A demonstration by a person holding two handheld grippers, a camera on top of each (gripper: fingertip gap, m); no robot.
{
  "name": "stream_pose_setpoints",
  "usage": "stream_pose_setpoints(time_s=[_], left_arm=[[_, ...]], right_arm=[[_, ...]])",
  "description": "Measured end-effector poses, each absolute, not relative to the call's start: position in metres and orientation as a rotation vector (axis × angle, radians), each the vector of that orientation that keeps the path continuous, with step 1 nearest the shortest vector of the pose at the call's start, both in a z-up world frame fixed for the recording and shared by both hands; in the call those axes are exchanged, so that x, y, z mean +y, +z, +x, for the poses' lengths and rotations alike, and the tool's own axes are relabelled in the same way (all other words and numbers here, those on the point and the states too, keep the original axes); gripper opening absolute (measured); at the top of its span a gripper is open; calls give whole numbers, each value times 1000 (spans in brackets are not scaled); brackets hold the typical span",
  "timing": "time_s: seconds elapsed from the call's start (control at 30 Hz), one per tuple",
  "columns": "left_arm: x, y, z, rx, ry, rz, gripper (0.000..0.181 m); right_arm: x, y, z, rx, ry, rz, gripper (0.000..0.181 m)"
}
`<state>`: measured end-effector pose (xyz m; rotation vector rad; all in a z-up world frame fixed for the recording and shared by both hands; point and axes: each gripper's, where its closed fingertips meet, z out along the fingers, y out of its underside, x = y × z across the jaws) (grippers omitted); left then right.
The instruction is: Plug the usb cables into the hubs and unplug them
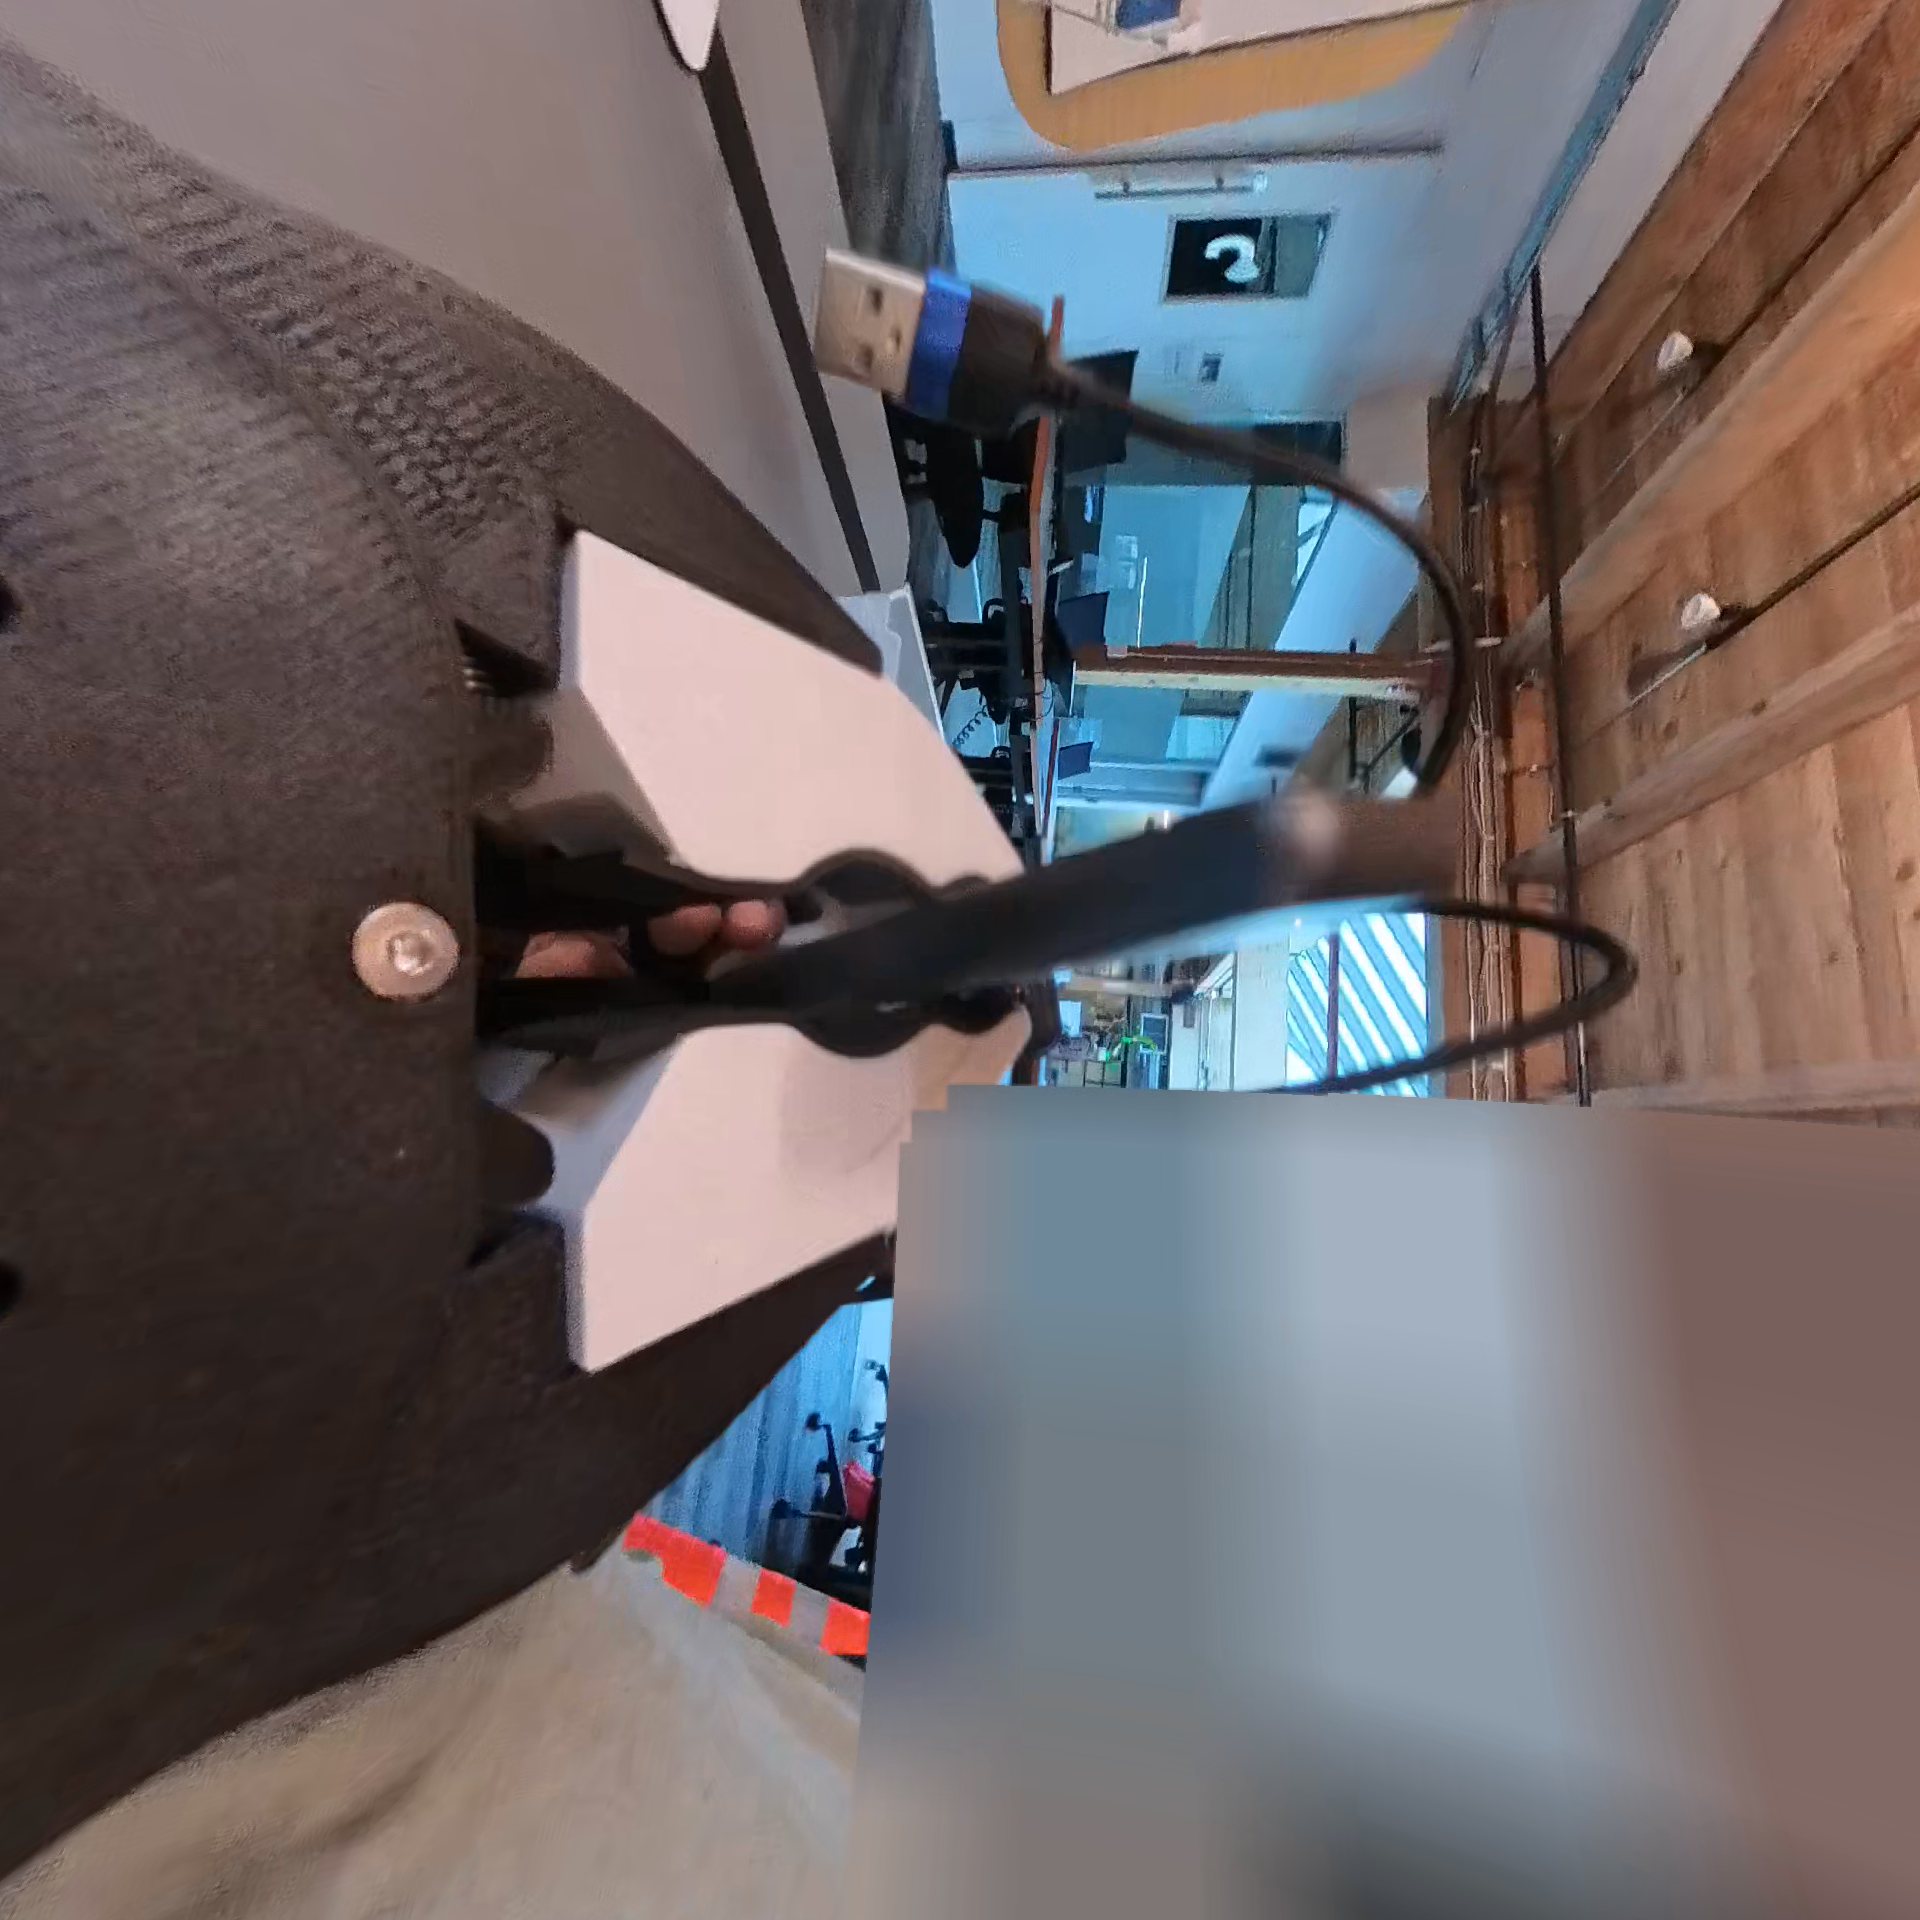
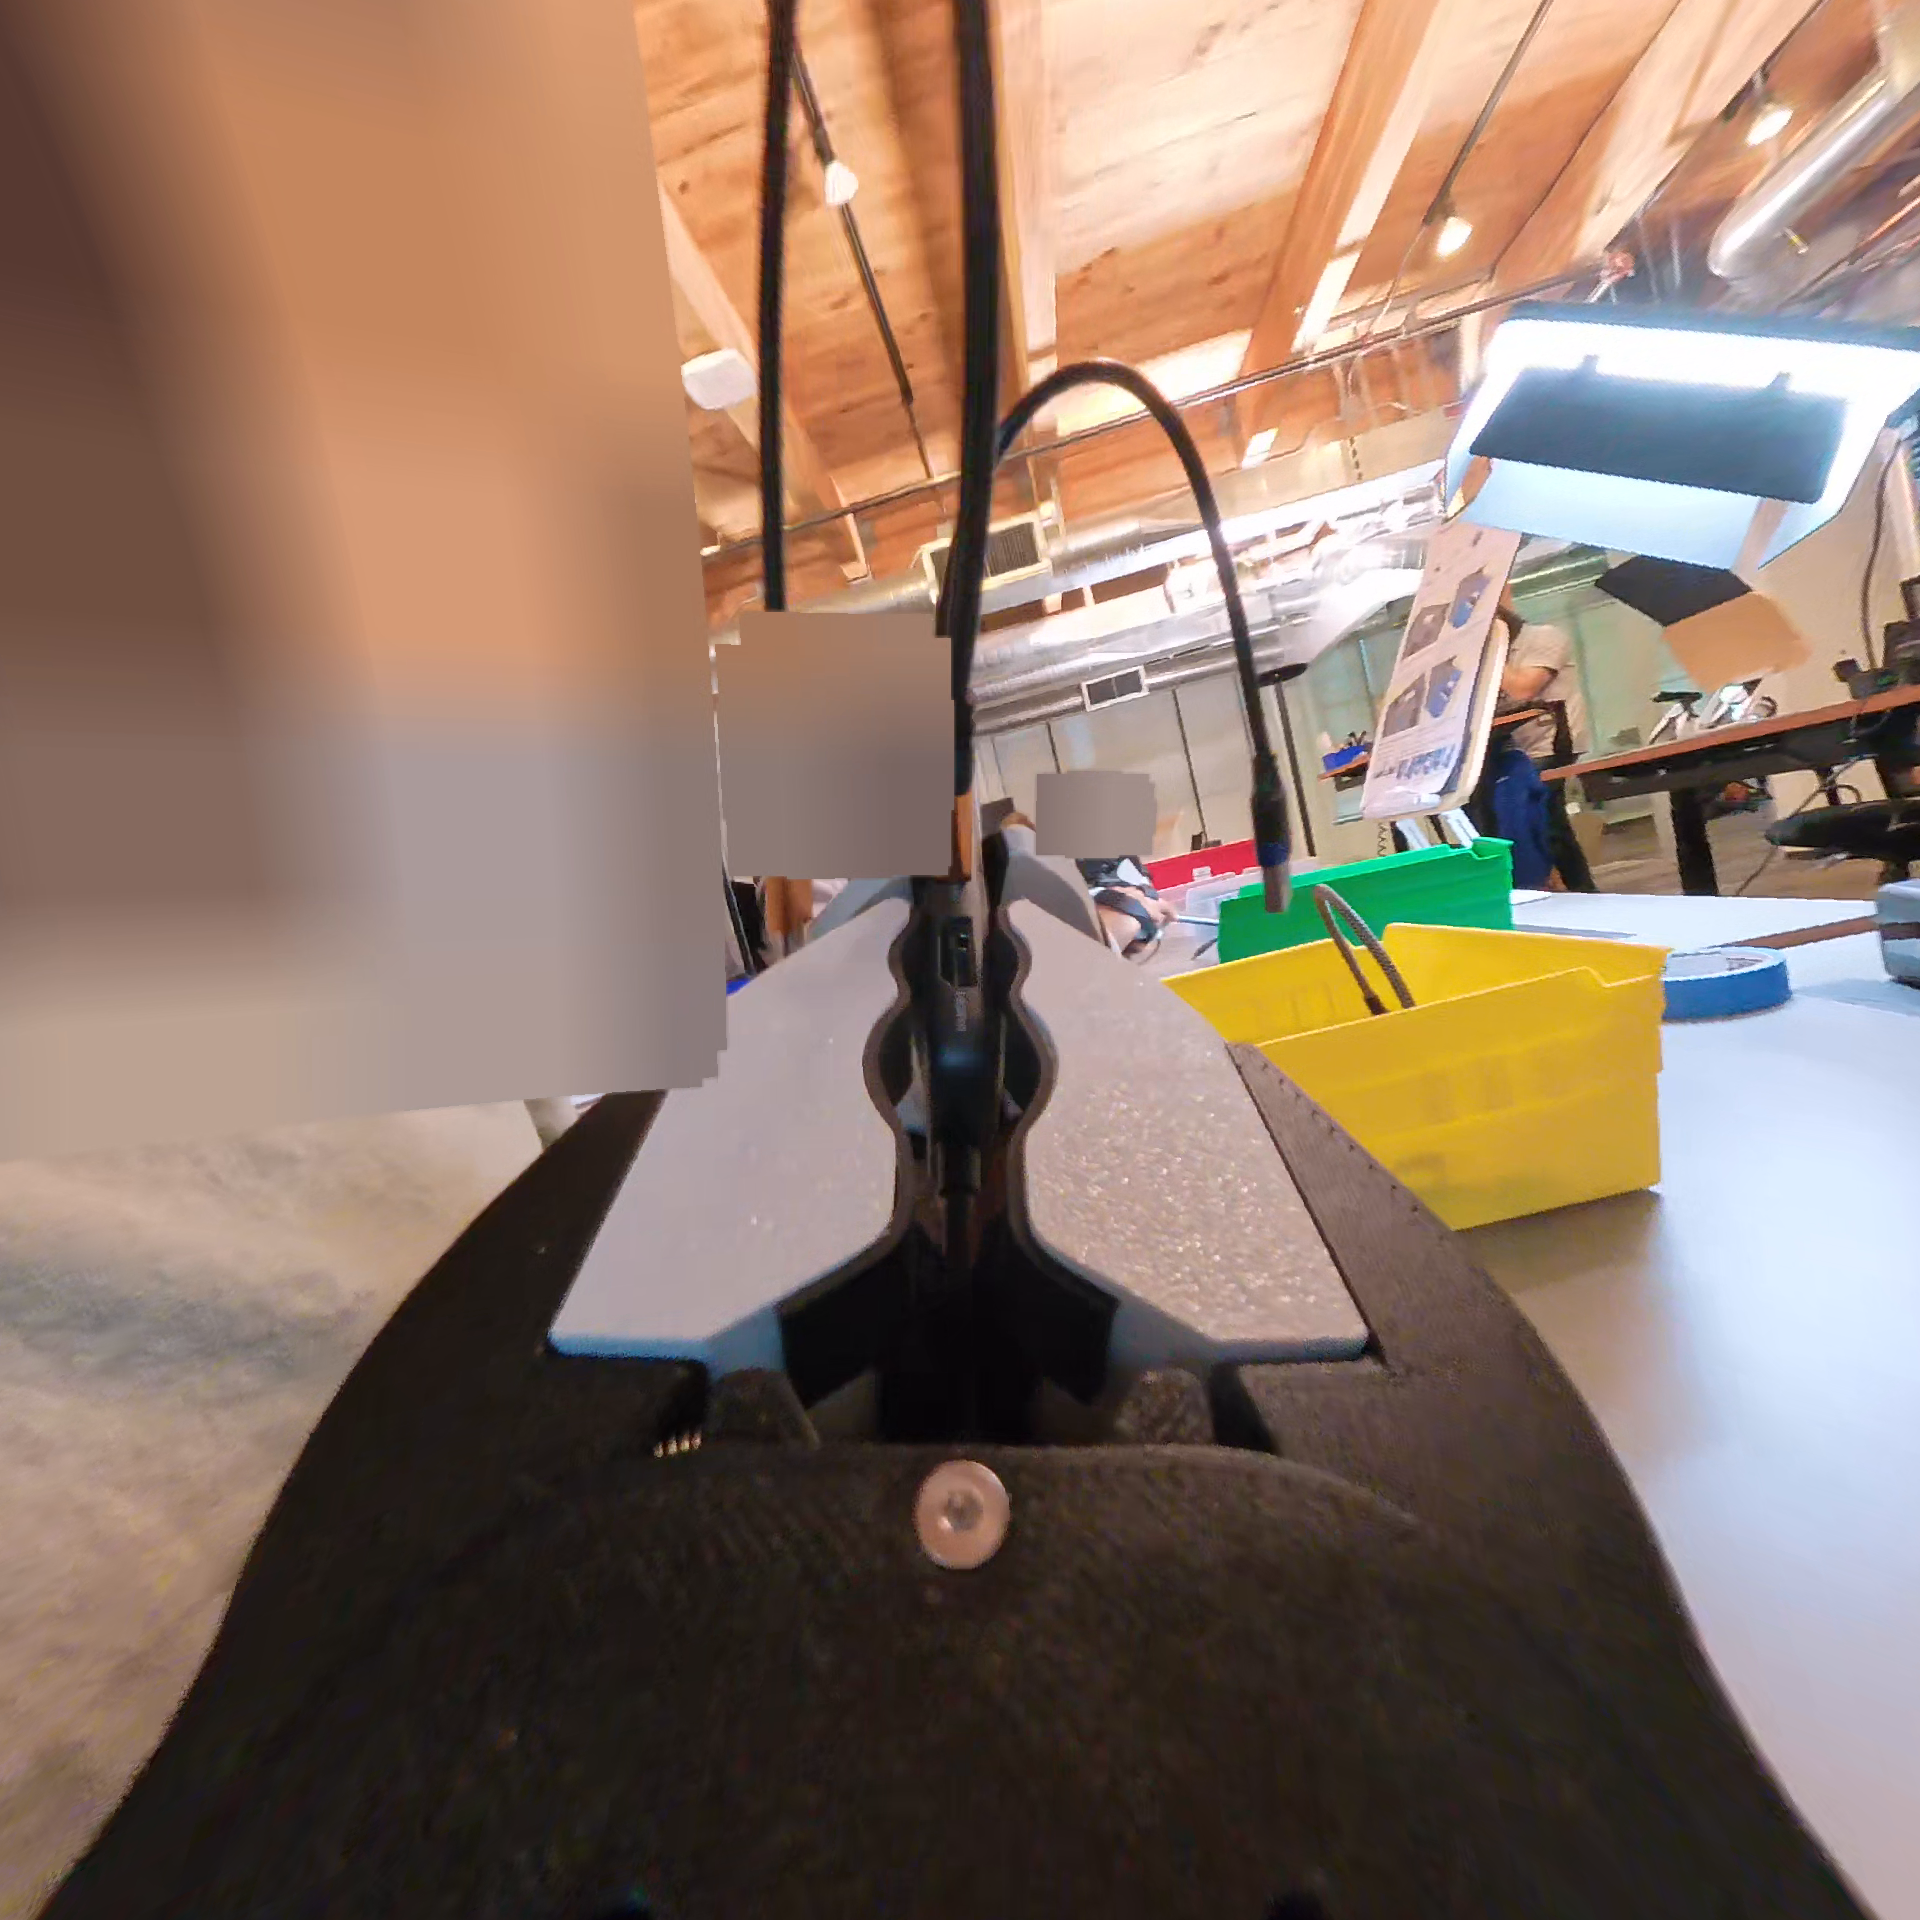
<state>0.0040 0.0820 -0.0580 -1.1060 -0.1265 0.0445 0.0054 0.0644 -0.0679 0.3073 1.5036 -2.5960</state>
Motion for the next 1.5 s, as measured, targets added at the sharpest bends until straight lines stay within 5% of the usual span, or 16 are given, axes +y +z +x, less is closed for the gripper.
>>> stream_pose_setpoints(time_s=[0.03,0.13,0.33,0.6,1.33,1.5], left_arm=[[81,-58,5,-109,64,-1114,14],[76,-55,11,-25,202,-1093,14],[60,-48,11,142,741,-1075,12],[63,-54,15,319,1118,-1100,12],[82,-61,24,424,1210,-1212,12],[80,-65,9,346,1212,-1271,13]], right_arm=[[64,-68,6,1531,-2602,296,12],[66,-65,3,1606,-2706,299,31],[98,-44,-11,1573,-2982,522,28],[69,-38,23,1704,-2894,308,22],[77,-48,26,1833,-2669,323,14],[74,-48,26,2361,-2787,188,14]])
